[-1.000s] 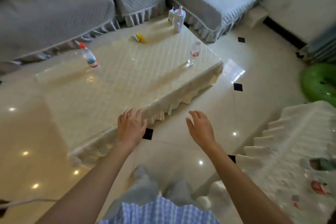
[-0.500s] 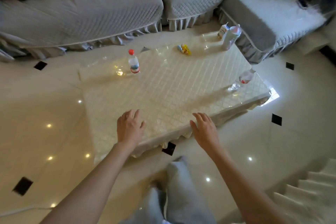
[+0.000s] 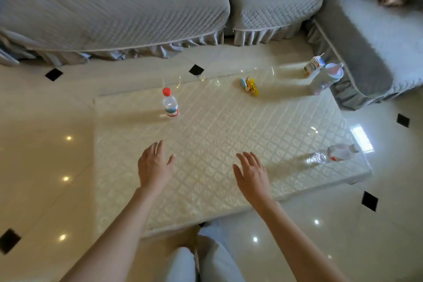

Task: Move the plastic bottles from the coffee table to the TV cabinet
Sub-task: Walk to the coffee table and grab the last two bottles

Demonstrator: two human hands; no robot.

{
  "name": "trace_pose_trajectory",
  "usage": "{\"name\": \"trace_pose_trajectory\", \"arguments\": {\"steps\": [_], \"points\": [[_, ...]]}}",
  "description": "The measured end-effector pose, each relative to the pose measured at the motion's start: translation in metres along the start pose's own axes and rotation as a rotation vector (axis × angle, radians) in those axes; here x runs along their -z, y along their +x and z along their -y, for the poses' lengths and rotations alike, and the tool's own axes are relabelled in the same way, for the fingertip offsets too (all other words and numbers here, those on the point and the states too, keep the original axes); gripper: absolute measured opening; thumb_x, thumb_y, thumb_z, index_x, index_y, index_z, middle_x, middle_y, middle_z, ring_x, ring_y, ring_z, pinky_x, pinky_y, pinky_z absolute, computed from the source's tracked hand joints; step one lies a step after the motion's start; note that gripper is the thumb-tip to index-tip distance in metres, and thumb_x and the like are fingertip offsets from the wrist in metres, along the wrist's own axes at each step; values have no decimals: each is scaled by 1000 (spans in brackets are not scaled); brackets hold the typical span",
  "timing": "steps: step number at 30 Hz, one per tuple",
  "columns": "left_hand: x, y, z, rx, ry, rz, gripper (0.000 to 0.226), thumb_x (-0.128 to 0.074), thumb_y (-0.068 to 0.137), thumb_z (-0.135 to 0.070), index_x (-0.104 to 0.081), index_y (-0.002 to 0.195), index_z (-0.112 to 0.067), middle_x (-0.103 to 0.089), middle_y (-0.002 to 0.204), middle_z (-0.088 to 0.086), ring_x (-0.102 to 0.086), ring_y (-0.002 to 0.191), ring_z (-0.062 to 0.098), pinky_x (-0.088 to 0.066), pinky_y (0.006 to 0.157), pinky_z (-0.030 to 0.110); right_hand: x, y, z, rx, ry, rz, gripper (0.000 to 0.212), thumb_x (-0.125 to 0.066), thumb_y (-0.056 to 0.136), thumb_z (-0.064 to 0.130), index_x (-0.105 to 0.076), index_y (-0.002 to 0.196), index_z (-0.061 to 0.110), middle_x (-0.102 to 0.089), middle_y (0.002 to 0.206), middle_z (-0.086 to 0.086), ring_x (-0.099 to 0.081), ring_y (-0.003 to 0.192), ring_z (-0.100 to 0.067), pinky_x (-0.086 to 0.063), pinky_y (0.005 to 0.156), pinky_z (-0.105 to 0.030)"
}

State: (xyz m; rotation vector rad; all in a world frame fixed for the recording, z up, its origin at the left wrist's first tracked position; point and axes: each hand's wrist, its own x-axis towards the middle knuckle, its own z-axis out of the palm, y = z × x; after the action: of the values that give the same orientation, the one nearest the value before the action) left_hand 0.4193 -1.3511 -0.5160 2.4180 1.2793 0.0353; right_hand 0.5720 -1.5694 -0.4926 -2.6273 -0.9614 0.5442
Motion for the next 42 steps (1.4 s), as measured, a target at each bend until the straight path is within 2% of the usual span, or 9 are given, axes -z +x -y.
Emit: {"name": "trace_pose_trajectory", "arguments": {"steps": [9, 14, 19, 23, 27, 31, 37, 39, 42], "points": [[-43, 116, 9, 89, -116, -37, 69, -65, 84, -34, -38, 140, -4, -46, 138, 19, -44, 124, 38, -37, 99, 46, -28, 88, -12, 21, -31, -1, 43, -42, 98, 34, -45, 136, 14, -44, 144, -7, -29, 140, -25, -28, 114, -41], [-72, 174, 25, 107, -264, -64, 80, -68, 83, -32, -26, 146, -5, -35, 146, 20, -34, 133, 35, -31, 107, 43, -49, 114, -21, -29, -44, -25, 55, -26, 95, 45, -47, 135, 13, -48, 140, -9, -33, 138, -26, -33, 111, -44], [-101, 218, 35, 77, -399, -67, 89, -72, 80, -31, -20, 147, -3, -29, 150, 18, -28, 138, 30, -26, 111, 38, -68, 124, -38, -103, -57, -18, 55, -26, 94, 45, -49, 133, 13, -51, 138, -8, -36, 136, -25, -37, 108, -45], [-122, 243, 36, 68, -482, -81, 91, -78, 75, -33, -27, 145, -4, -36, 146, 17, -34, 134, 29, -29, 111, 38, -73, 124, -53, -155, -76, -17, 55, -27, 94, 44, -50, 132, 13, -52, 136, -8, -38, 135, -26, -37, 107, -44], [-134, 266, 30, 80, -544, -118, 75, -80, 71, -33, -43, 131, -9, -53, 125, 12, -51, 115, 27, -40, 99, 41, -70, 121, -71, -218, -89, -31, 55, -26, 94, 45, -50, 132, 13, -53, 136, -8, -41, 133, -25, -37, 107, -44], [-138, 275, 13, 70, -521, -195, 57, -79, 70, -20, -51, 117, -5, -55, 116, 16, -53, 106, 30, -37, 90, 27, -66, 115, -97, -294, -54, -103, 53, -30, 93, 42, -52, 129, 10, -56, 132, -12, -46, 128, -29, -41, 104, -48], [-155, 265, -17, -130, -321, -200, 57, -80, 69, -14, -53, 118, -3, -57, 117, 20, -54, 107, 37, -41, 89, 41, -60, 98, -151, -402, 11, -184, 52, -34, 91, 41, -54, 126, 7, -57, 128, -16, -48, 124, -34, -42, 101, -50], [-162, 253, -34, -183, -302, -177, 59, -82, 67, -14, -53, 118, -3, -57, 117, 20, -54, 107, 37, -42, 90, 41, -55, 90, -171, -433, 15, -210, 49, -39, 91, 38, -53, 127, 7, -54, 130, -16, -48, 125, -34, -42, 100, -49], [-176, 228, -70, -206, -330, -107, 60, -83, 68, -18, -53, 119, -6, -58, 115, 18, -55, 106, 35, -42, 90, 39, -43, 79, -204, -534, 43, -254, 46, -60, 89, 25, -50, 129, 4, -49, 135, -19, -45, 126, -37, -40, 102, -48]]}}
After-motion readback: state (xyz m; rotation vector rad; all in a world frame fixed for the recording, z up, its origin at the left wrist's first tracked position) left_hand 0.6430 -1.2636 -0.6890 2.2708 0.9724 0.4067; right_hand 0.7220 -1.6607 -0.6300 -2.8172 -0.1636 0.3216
